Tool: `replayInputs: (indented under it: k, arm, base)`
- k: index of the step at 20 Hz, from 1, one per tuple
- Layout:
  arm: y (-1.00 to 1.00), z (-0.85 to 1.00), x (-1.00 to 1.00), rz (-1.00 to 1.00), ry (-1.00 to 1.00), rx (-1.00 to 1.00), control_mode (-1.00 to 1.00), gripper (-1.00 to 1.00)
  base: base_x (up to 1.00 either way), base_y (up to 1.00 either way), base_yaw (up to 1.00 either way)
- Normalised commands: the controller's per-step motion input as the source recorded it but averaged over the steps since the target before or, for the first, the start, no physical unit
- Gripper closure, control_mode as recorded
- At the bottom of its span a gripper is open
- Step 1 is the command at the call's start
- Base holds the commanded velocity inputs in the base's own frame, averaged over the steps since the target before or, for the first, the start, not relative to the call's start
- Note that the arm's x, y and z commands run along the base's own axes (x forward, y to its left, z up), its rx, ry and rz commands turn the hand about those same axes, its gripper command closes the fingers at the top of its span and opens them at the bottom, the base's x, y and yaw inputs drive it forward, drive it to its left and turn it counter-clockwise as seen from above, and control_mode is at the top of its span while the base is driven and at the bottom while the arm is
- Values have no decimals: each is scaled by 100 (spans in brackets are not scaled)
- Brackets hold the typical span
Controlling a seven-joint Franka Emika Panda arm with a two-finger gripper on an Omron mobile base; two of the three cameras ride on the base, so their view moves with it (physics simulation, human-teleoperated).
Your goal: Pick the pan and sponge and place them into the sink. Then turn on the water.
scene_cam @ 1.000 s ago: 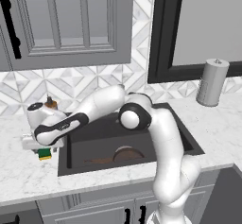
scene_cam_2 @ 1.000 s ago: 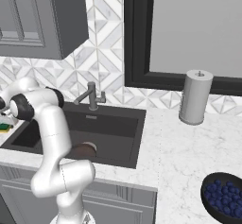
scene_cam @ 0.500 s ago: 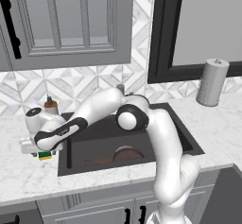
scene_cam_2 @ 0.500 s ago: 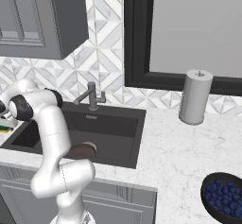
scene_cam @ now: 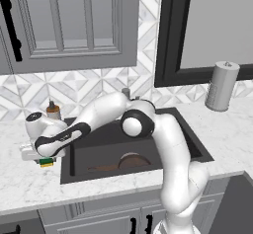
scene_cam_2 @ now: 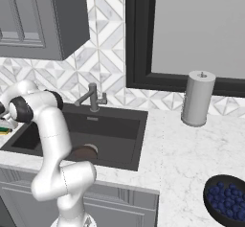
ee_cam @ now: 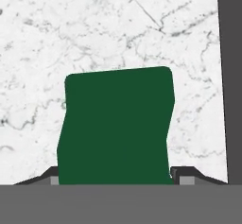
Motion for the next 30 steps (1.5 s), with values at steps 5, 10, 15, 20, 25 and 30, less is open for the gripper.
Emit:
replayInputs:
  k: [5,10,15,20,25,30]
  arm:
    - [-25,-2,-3,0,-2,12,-100,100]
    - [-56,32,-11,-1,-2,6,-100,100]
    - [-73,21,-1,-7,0,0,-100,100]
    - [-94,36,-10,-10,6,0,-100,100]
    - [-100,61,-38,-8,12,10,-100,100]
    - [-100,37,-44,-3,5,10,-100,100]
  base:
    - [0,0,0]
    - [0,0,0]
    - [0,0,0]
    - [0,0,0]
    - [0,0,0]
    - [0,0,0]
